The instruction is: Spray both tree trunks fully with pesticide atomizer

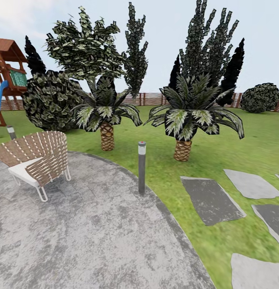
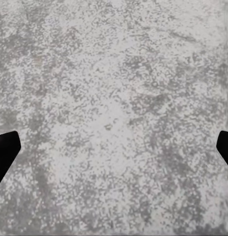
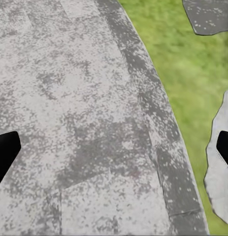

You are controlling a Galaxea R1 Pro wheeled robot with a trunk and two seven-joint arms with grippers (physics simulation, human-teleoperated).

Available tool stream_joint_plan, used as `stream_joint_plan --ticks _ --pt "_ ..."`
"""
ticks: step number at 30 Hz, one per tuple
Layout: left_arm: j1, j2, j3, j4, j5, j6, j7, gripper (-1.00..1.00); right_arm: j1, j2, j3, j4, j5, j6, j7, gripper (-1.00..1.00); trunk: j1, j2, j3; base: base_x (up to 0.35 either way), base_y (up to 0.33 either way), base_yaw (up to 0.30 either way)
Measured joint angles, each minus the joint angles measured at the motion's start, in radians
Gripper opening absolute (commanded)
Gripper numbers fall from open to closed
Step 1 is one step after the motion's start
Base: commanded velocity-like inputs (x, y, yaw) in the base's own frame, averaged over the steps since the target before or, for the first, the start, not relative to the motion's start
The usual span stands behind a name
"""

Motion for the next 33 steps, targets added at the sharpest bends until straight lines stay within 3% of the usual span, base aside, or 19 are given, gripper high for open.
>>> stream_joint_plan --ticks 15,33 --pt "0.000 0.000 0.000 0.004 -0.001 0.001 0.000 1.00 0.000 0.004 0.006 0.000 0.001 0.000 0.000 1.00 0.000 0.000 0.000 0.169 -0.266 -0.017" --pt "0.000 0.000 -0.002 0.005 -0.001 0.001 0.000 1.00 0.000 0.005 0.006 0.000 0.001 0.000 0.000 1.00 0.000 0.000 0.000 0.245 -0.236 -0.245"
